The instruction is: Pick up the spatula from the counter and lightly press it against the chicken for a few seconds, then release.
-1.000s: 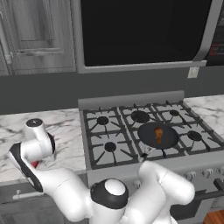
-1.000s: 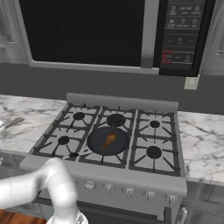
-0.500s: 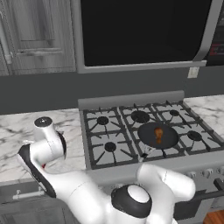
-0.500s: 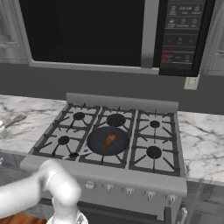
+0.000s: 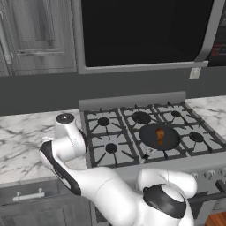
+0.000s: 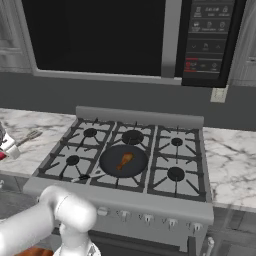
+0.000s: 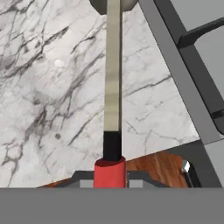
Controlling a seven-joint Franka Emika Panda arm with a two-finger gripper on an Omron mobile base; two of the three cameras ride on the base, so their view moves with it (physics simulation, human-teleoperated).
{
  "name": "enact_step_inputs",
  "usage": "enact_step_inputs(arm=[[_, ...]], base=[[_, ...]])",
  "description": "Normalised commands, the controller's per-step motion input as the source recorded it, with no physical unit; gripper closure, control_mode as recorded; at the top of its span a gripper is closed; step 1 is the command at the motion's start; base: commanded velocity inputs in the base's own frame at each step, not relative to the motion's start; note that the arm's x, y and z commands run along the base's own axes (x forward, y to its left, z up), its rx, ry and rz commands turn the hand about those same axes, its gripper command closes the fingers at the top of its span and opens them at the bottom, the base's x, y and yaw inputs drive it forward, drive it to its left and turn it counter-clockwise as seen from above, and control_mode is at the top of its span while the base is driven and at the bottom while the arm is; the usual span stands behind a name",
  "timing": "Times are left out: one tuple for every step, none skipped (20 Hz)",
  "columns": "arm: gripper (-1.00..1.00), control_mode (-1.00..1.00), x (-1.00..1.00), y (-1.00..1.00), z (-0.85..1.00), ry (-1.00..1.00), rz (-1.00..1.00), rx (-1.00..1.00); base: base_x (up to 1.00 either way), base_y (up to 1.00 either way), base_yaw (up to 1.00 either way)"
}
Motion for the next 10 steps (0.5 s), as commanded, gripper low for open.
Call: enact_step_inputs(arm=[[1.00, -1.00, -0.11, -0.63, 0.36, 0.00, -0.13, 0.02], [1.00, -1.00, -0.15, -0.62, 0.36, 0.00, -0.13, 0.02], [1.00, -1.00, -0.16, -0.61, 0.34, 0.00, -0.13, 0.01], [1.00, -1.00, -0.20, -0.59, 0.33, 0.00, -0.15, 0.01], [1.00, -1.00, -0.18, -0.54, 0.31, 0.00, -0.18, 0.01], [1.00, -1.00, -0.17, -0.51, 0.31, 0.00, -0.21, 0.02], [1.00, -1.00, -0.11, -0.51, 0.31, 0.00, -0.24, 0.03], [1.00, -1.00, -0.07, -0.48, 0.32, 0.00, -0.24, 0.03], [1.00, -1.00, -0.05, -0.48, 0.30, 0.00, -0.25, 0.02], [1.00, -1.00, -0.01, -0.48, 0.30, 0.00, -0.25, 0.02]], base=[[0.00, 0.00, 0.00], [0.00, 0.00, 0.00], [0.00, 0.00, 0.00], [0.00, 0.00, 0.00], [0.00, 0.00, 0.00], [0.00, 0.00, 0.00], [0.00, 0.00, 0.00], [0.00, 0.00, 0.00], [0.00, 0.00, 0.00], [0.00, 0.00, 0.00]])
